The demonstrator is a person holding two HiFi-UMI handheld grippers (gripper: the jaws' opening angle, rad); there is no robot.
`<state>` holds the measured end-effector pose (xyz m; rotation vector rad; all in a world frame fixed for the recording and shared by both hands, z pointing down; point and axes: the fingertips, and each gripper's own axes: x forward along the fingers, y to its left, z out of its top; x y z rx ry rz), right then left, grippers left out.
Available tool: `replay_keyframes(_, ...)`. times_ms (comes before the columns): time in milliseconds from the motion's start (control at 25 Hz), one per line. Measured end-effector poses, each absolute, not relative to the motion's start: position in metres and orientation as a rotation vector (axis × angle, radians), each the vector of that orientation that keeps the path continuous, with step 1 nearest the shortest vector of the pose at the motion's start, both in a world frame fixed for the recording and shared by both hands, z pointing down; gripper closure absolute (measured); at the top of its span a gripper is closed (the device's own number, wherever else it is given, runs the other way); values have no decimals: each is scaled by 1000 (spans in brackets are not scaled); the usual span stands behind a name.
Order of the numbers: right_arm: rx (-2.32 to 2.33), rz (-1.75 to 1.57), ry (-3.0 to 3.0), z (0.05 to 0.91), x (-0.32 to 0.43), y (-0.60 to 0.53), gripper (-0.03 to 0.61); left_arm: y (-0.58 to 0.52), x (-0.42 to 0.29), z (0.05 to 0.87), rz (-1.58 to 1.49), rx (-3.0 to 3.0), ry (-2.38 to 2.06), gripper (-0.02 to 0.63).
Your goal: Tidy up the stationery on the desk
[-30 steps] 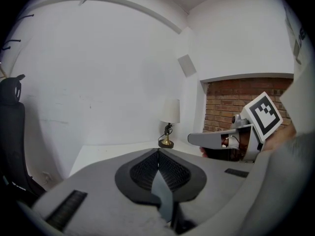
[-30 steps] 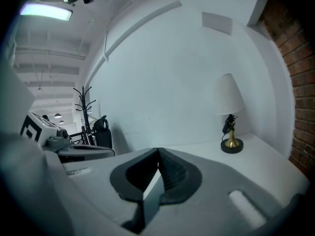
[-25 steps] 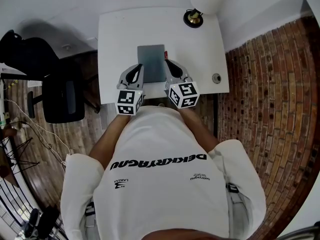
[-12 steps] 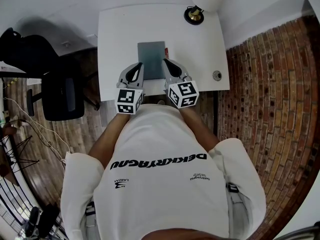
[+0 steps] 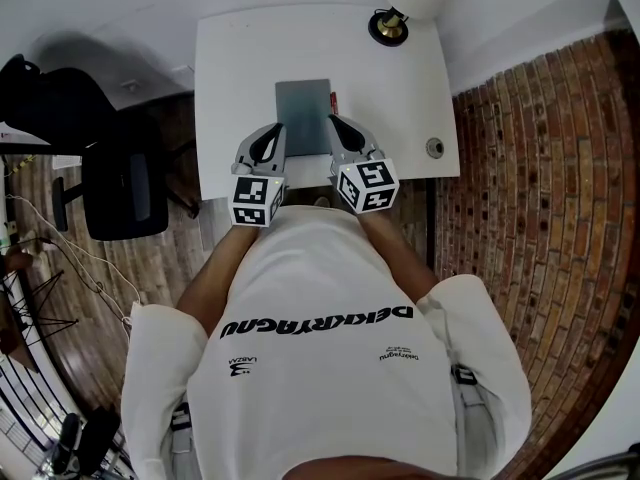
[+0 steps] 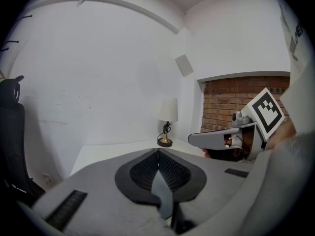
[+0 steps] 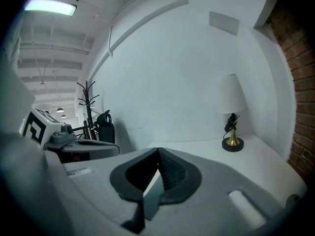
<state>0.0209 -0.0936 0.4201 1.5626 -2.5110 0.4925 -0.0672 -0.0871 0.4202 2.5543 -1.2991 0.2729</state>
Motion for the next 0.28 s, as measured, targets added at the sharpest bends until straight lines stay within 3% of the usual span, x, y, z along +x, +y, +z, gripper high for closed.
replay_keyframes(280,1568,494,-2500,423,19,-97,584,-91,-70,421,266,2554,-1295,615)
